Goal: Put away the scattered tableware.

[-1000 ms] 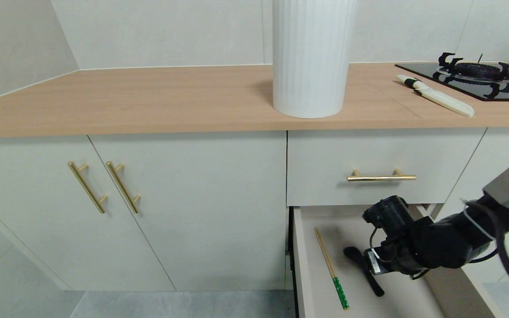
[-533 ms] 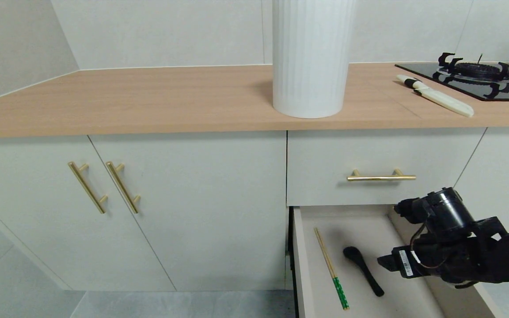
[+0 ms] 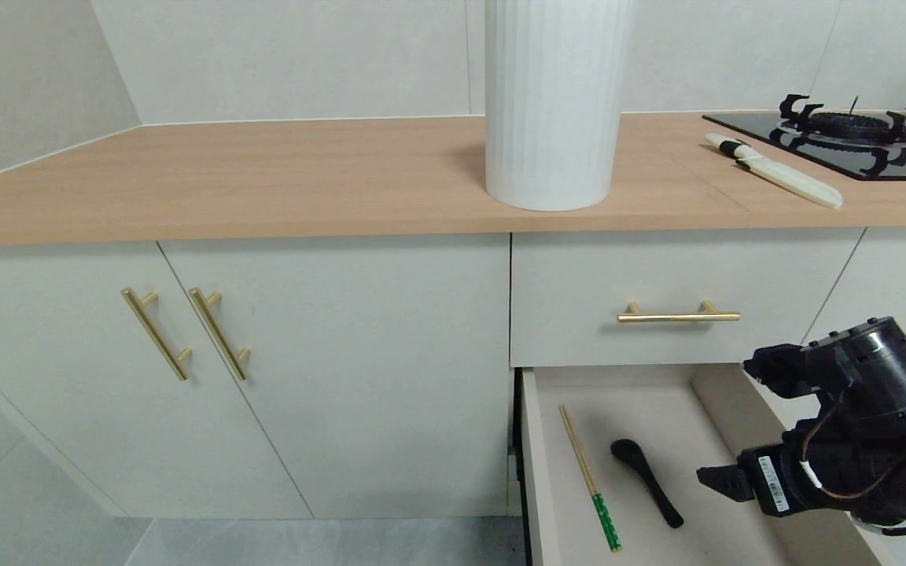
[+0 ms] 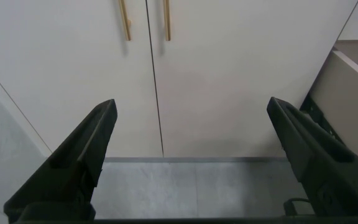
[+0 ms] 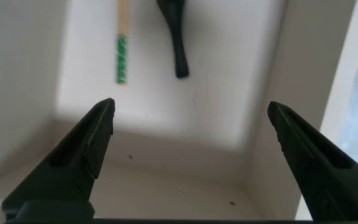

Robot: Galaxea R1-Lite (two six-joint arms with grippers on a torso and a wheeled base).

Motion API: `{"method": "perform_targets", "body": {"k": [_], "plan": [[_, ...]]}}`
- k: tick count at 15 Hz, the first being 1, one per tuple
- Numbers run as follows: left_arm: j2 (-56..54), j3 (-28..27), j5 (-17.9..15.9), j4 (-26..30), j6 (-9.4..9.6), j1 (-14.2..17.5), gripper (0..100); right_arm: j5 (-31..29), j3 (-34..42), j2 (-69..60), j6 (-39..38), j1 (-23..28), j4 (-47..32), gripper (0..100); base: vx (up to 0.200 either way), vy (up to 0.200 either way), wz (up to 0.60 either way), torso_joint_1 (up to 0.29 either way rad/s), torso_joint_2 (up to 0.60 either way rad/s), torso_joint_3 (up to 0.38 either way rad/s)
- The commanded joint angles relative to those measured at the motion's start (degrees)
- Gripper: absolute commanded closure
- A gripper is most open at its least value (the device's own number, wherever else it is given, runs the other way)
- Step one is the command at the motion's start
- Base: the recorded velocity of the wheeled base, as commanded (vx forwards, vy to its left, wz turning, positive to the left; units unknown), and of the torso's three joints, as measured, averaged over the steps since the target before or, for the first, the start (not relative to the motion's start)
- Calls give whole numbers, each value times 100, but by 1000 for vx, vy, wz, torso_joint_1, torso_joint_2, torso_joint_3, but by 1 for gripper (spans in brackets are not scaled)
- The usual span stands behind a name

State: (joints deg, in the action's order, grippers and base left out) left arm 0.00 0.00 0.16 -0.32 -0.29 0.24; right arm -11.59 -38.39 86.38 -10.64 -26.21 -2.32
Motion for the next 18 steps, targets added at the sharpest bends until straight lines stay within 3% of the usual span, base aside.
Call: {"method": "perform_targets", "body": {"k": [1, 6, 15, 18], "plan": [[0, 0, 2, -3, 3, 2, 0, -1, -37, -271, 1, -42, -14, 0, 0, 0, 0, 0, 0, 0], [0, 0, 2, -3, -6, 2, 0, -10, -20, -289, 1, -77, -14, 0, 0, 0, 0, 0, 0, 0], [0, 0, 2, -3, -6, 2, 0, -1, -2, -245, 10, -95, -14, 0, -200, 0, 0, 0, 1, 3], [0, 0, 2, -3, -6, 2, 0, -1, 7, -236, 10, -95, -23, 0, 0, 0, 0, 0, 0, 0]]}}
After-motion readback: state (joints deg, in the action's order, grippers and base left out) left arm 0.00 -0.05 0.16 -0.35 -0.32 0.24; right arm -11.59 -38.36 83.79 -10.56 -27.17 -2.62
